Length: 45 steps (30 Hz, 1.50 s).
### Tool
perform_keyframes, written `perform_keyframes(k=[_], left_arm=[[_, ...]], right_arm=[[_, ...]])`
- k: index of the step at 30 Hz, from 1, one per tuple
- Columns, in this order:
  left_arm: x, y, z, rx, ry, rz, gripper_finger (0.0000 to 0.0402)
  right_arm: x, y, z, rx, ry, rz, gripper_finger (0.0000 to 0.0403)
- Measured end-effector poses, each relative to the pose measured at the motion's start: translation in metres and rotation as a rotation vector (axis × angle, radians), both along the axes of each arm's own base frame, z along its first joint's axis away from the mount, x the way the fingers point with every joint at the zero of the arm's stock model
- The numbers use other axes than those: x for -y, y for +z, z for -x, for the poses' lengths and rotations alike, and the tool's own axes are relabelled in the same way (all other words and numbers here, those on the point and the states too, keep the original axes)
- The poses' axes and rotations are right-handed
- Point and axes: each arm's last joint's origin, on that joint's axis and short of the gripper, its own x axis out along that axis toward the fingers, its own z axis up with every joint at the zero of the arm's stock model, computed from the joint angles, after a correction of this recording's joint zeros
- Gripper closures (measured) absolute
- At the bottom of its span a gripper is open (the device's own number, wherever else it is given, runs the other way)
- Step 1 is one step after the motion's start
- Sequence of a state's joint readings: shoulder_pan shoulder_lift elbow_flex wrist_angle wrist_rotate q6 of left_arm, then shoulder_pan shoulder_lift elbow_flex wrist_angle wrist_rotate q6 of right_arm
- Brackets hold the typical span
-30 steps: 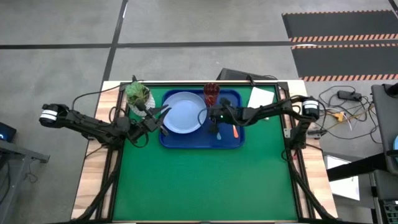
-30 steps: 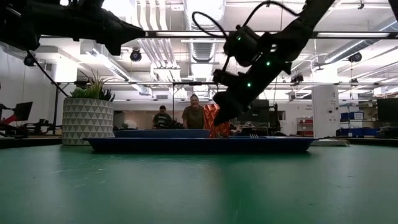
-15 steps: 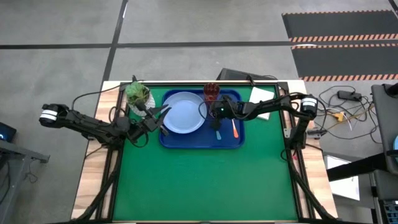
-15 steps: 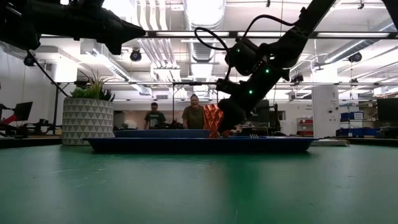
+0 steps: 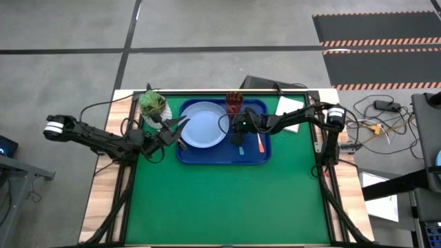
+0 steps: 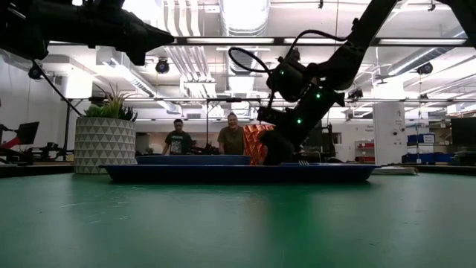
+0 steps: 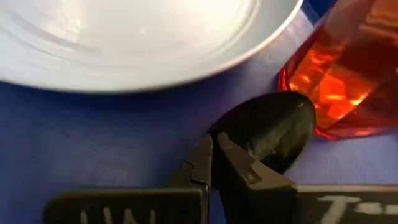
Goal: Pick and place plate/cup/fork/spoon on tray
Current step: Put the black spoon on the blue tray to the left of the orange fork, then return to Home Position
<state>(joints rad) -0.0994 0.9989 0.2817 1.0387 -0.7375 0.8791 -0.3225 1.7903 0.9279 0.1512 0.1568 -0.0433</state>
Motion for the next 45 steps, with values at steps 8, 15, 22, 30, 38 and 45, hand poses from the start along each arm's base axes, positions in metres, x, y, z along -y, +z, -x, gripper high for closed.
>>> perform_keyframes(k=[8, 15, 22, 30, 38, 45], left_arm=[[0.000, 0.000, 0.000, 0.001, 0.000, 0.000, 0.0357], [0.000, 0.000, 0.000, 0.001, 0.000, 0.000, 0.0357], [0.000, 0.000, 0.000, 0.002, 0.000, 0.001, 0.0357], [0.000, -0.001, 0.000, -0.001, -0.001, 0.002, 0.0357], [0.000, -0.001, 0.000, -0.001, -0.002, 0.004, 0.0357], [0.000, -0.006, -0.004, 0.029, -0.024, 0.079, 0.0357]], right_arm=[[-0.001, 0.011, 0.005, -0.010, -0.018, -0.010, 0.0394], [-0.001, 0.025, 0.002, 0.026, -0.013, -0.006, 0.0394], [-0.015, 0.063, 0.009, 0.056, -0.015, -0.036, 0.0394], [-0.051, 0.087, 0.031, 0.131, -0.009, -0.100, 0.0394], [-0.100, 0.084, 0.042, 0.432, 0.147, 0.024, 0.0394], [-0.116, 0.058, 0.058, 0.620, 0.192, 0.117, 0.0394]])
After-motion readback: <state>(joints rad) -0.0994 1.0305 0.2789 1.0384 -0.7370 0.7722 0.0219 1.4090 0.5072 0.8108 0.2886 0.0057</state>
